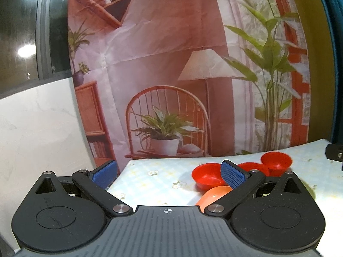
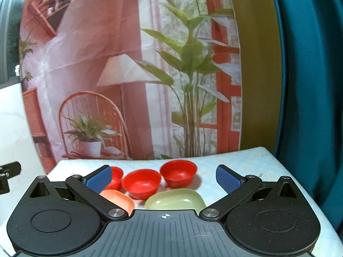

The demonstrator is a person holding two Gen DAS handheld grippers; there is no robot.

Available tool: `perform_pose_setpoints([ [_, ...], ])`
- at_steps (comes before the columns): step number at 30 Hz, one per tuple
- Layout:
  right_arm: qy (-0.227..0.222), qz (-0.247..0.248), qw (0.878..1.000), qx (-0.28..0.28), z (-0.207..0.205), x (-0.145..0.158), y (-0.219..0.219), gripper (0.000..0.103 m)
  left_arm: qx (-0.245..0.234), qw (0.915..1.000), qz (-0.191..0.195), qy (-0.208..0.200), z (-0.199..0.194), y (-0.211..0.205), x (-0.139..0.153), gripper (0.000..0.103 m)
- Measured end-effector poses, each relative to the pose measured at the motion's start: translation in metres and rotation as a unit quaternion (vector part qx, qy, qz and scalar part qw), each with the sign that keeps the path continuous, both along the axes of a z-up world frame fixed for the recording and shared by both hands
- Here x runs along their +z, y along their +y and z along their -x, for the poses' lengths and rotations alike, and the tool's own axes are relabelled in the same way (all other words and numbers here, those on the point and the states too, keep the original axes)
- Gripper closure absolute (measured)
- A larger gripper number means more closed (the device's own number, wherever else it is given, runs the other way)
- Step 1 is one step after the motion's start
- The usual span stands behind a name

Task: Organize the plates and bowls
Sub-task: 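Move the open left gripper down to the rim of the large green plate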

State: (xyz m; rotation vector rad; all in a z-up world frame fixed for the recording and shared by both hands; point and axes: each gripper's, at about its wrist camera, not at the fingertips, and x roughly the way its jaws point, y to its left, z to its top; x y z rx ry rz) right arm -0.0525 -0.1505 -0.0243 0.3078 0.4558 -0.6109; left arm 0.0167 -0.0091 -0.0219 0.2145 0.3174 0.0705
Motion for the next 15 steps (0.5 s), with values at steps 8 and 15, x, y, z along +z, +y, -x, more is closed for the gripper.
perform_pose_setpoints([
  [8, 0.021, -0.038, 0.999, -0.009, -0.002, -0.043, -0.011, 0.000, -0.023, 0.9991, -0.018, 0.032, -0.021, -0.013, -0.033, 0.000],
  [15, 0.066, -0.046, 0.997, 0.002, -0.007, -0.077, -0.012, 0.000, -0.063, 0.9950, -0.018, 0.076, -0.034, -0.019, -0.067, 0.000],
])
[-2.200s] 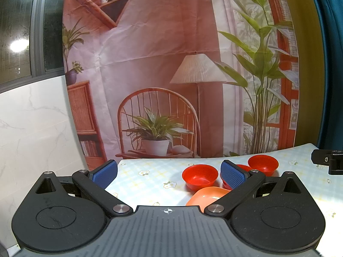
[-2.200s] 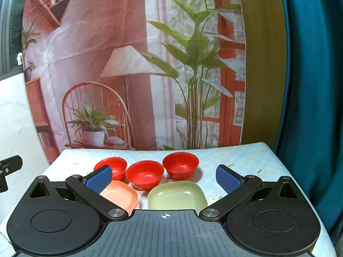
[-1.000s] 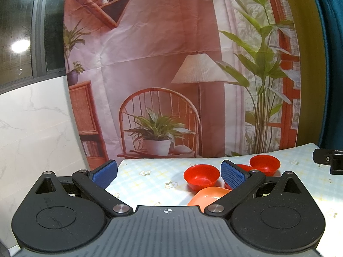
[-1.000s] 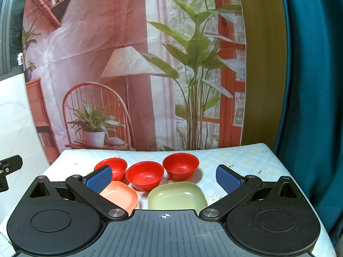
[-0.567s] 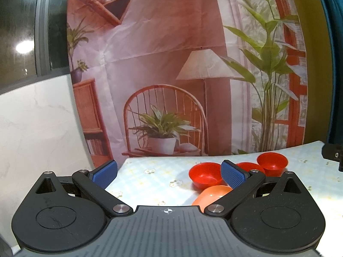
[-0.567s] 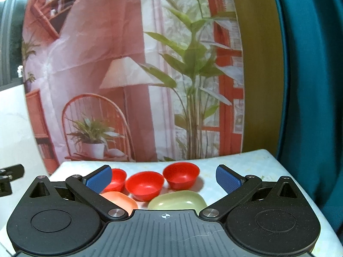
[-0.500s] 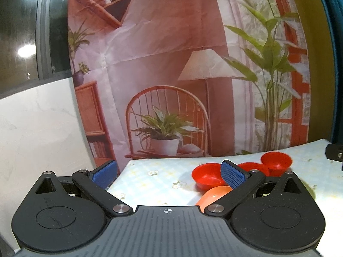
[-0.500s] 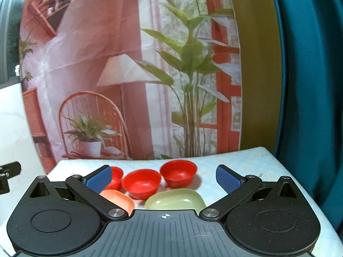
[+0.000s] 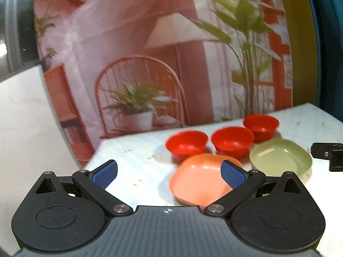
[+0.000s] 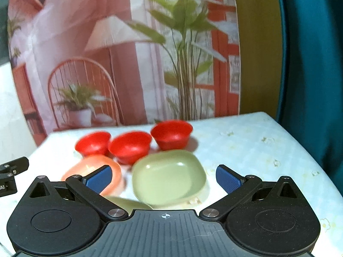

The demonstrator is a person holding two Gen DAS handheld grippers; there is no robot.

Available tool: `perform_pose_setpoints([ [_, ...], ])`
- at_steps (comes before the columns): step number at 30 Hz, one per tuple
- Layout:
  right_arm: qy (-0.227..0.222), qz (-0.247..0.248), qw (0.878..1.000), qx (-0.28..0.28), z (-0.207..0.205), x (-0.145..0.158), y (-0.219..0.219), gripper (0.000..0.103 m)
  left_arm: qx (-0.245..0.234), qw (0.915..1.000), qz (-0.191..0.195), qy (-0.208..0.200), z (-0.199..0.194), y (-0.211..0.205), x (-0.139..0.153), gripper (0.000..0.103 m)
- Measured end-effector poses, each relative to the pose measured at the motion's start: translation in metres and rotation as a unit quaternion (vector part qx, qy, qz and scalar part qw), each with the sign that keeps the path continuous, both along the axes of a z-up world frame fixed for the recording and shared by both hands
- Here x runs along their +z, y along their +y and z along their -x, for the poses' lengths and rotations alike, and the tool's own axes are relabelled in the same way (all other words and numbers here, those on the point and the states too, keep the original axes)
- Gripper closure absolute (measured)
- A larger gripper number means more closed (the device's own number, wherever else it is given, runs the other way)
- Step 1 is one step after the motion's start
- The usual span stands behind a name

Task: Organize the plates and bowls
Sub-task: 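Move the open left gripper down to the rim of the large green plate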

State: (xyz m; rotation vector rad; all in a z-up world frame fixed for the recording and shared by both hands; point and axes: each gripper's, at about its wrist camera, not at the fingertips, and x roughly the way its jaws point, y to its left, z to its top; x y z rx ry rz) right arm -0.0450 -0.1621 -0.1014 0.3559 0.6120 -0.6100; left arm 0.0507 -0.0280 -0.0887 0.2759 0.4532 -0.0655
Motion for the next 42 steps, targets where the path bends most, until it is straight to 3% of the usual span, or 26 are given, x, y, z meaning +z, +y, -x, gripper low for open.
perform_pose_setpoints([
  [12, 0.048, -0.029, 0.998, -0.039, 0.004, -0.047, -0.017, 0.000, 0.003, 0.9969, 0.013, 0.077, -0.025, 0.009, -0.040, 0.000],
  [26, 0.118, -0.061, 0.990, 0.049, -0.025, -0.081, 0.010, 0.000, -0.010, 0.9776, 0.010, 0.210, -0.051, 0.001, -0.090, 0.000],
  [36, 0.144, -0.089, 0.984, 0.050, -0.030, -0.096, 0.005, 0.000, -0.008, 0.9660, 0.025, 0.257, -0.061, 0.002, -0.106, 0.000],
  [42, 0.151, -0.093, 0.983, 0.052, -0.031, -0.101, 0.004, 0.000, -0.010, 0.9648, 0.028, 0.261, -0.061, 0.004, -0.107, 0.000],
])
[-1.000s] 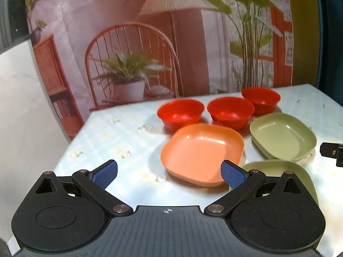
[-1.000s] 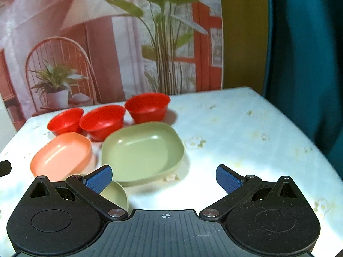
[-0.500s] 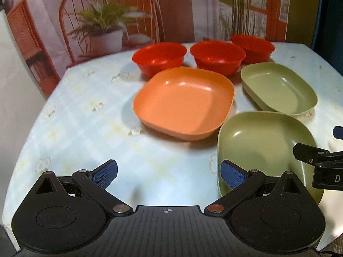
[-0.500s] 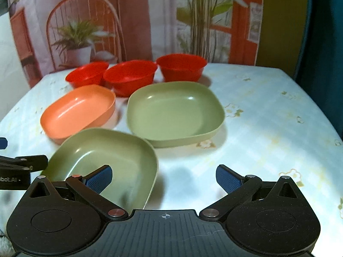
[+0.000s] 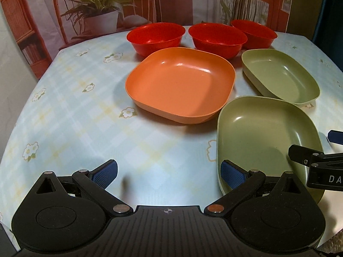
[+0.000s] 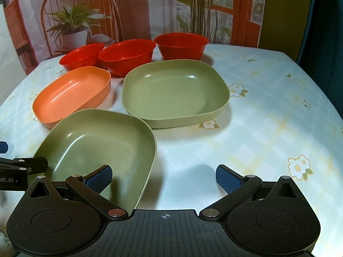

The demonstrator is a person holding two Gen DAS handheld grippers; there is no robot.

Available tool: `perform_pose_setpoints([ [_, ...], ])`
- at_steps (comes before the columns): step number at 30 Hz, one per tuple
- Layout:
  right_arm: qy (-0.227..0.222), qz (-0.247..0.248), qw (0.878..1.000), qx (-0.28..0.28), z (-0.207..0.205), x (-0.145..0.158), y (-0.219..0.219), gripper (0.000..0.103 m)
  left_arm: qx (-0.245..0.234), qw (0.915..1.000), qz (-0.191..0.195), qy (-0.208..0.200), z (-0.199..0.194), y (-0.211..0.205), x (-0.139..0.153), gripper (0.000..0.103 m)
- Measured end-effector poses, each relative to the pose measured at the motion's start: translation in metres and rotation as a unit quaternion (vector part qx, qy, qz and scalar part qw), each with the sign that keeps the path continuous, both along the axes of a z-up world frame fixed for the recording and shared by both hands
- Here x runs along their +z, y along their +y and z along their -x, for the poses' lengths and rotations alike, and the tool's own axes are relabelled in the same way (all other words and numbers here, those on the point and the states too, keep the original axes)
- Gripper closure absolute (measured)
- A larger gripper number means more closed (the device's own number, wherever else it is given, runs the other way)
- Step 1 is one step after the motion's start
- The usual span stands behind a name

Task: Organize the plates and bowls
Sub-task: 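Move the open left gripper down to the rim of the large green plate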

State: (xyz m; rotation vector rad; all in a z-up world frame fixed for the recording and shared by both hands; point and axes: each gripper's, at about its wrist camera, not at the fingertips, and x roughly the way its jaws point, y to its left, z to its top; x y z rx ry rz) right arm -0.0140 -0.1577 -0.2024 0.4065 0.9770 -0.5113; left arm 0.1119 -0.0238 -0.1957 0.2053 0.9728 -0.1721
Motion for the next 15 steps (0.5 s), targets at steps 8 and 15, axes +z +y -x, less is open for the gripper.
perform_pose_setpoints([
  [8, -0.002, -0.002, 1.000, -0.003, 0.0018, 0.0002, -0.0023, 0.001, -0.005, 1.0000, 0.002, 0.005, -0.0019, -0.0006, -0.0026, 0.000],
  [15, 0.005, -0.003, 1.000, 0.001, 0.0000, -0.0015, -0.0003, 0.000, -0.004, 0.9999, 0.007, 0.012, -0.0028, 0.0008, -0.0053, 0.000],
])
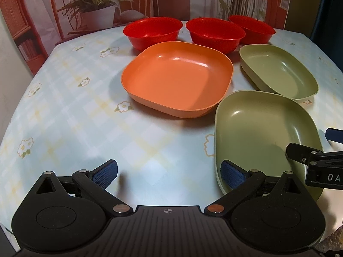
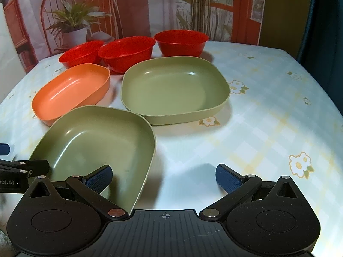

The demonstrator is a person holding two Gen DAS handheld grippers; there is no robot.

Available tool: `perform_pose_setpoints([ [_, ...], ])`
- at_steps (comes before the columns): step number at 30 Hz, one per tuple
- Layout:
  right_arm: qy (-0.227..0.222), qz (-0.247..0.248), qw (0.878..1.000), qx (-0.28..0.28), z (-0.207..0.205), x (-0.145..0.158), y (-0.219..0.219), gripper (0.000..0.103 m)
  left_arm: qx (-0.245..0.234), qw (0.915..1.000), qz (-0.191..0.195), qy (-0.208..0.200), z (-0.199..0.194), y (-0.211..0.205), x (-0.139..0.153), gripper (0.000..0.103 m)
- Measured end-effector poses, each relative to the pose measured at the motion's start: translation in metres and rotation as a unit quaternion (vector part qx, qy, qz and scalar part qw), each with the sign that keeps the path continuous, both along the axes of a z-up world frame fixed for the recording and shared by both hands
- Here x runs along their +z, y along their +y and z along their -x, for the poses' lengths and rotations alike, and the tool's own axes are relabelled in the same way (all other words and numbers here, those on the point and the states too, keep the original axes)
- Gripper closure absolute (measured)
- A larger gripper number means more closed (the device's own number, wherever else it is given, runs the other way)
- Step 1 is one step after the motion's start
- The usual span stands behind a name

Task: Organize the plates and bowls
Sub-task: 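Move the open left gripper down to the rim of the large green plate, then close the left gripper on the green plate rim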

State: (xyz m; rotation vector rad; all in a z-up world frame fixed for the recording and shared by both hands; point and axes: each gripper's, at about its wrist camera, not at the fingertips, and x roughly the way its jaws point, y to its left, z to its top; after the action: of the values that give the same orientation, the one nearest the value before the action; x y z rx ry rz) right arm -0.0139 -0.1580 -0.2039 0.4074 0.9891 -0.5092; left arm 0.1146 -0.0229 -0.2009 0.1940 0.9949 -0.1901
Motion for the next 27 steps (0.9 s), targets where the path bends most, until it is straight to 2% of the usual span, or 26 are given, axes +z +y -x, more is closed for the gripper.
perform_pose_setpoints([
  [12, 0.004, 0.008, 1.000, 0.006, -0.0009, -0.0020, 0.0020, 0.000, 0.007, 0.9989, 0.042, 0.020, -0.0027, 0.0072, -0.0081, 0.000],
  [23, 0.000, 0.006, 1.000, 0.003, 0.0009, -0.0020, -0.0001, 0.000, 0.001, 0.9991, 0.041, 0.014, -0.0005, 0.0079, -0.0095, 0.000],
  [27, 0.000, 0.004, 1.000, 0.004, 0.0013, -0.0016, 0.0003, 0.000, -0.014, 0.9990, 0.037, 0.023, -0.0009, 0.0046, -0.0077, 0.000],
])
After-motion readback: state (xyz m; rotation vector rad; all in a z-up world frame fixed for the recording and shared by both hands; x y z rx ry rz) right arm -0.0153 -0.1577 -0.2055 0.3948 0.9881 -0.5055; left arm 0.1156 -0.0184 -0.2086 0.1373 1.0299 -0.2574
